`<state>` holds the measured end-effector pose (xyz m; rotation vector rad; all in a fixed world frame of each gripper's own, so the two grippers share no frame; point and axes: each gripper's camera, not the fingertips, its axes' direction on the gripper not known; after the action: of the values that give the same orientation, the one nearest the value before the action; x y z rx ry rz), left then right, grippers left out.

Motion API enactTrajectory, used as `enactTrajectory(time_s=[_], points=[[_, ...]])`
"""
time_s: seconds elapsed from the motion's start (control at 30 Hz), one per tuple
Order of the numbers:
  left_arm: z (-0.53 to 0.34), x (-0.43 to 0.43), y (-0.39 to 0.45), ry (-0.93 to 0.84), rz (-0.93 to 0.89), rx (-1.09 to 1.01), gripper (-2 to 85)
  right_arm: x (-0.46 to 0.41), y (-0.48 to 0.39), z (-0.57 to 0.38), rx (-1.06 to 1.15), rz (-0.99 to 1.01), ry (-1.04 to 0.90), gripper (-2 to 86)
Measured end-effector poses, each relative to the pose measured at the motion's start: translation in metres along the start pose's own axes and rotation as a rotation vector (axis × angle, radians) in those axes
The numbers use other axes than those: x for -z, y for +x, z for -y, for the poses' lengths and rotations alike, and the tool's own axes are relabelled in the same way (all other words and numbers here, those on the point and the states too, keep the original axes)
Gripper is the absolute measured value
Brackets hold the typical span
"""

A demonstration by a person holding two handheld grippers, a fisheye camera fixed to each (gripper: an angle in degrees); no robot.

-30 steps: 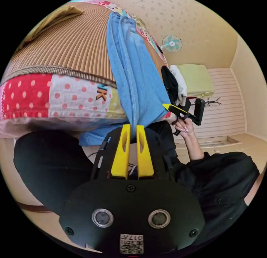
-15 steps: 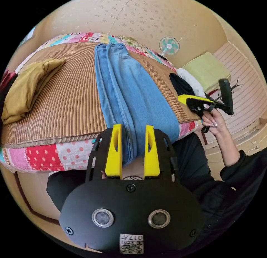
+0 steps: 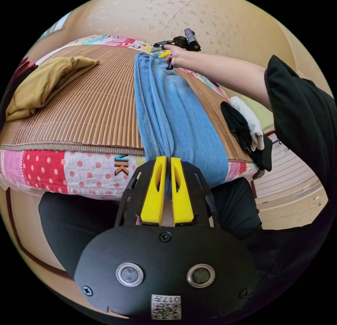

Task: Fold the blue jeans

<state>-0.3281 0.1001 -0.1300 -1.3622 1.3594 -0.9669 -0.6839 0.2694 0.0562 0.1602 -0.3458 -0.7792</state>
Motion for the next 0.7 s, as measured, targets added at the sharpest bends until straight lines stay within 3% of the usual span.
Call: enactTrajectory(time_s=[0.13,0.2,0.3,0.5,0.63,0.7], points=[[0.000,0.015,-0.018,-0.006,-0.124,0.041,0.4,-0.006,-0.015,0.005,0.020,-0.126,0.033,1.9],[-0.003,0.024,-0.026,-0.007,-0.180,0.060,-0.1,0.028,-0.041,-0.007,0.079,-0.127,0.236,1.3],[-0.013,0.039,-0.038,0.029,-0.262,0.090,-0.6,0.056,-0.074,-0.011,0.136,-0.086,0.337,1.6],[-0.014,0.046,-0.043,0.048,-0.189,0.058,3.0,0.022,-0.068,-0.003,0.082,-0.191,0.121,10.3],[-0.007,0.028,-0.026,0.015,-0.174,-0.030,6.9,-0.019,-0.050,-0.014,0.096,-0.212,-0.053,6.0],[-0.002,0.012,-0.020,-0.048,-0.139,-0.056,8.2,-0.015,-0.047,-0.028,0.094,-0.237,0.003,2.3]])
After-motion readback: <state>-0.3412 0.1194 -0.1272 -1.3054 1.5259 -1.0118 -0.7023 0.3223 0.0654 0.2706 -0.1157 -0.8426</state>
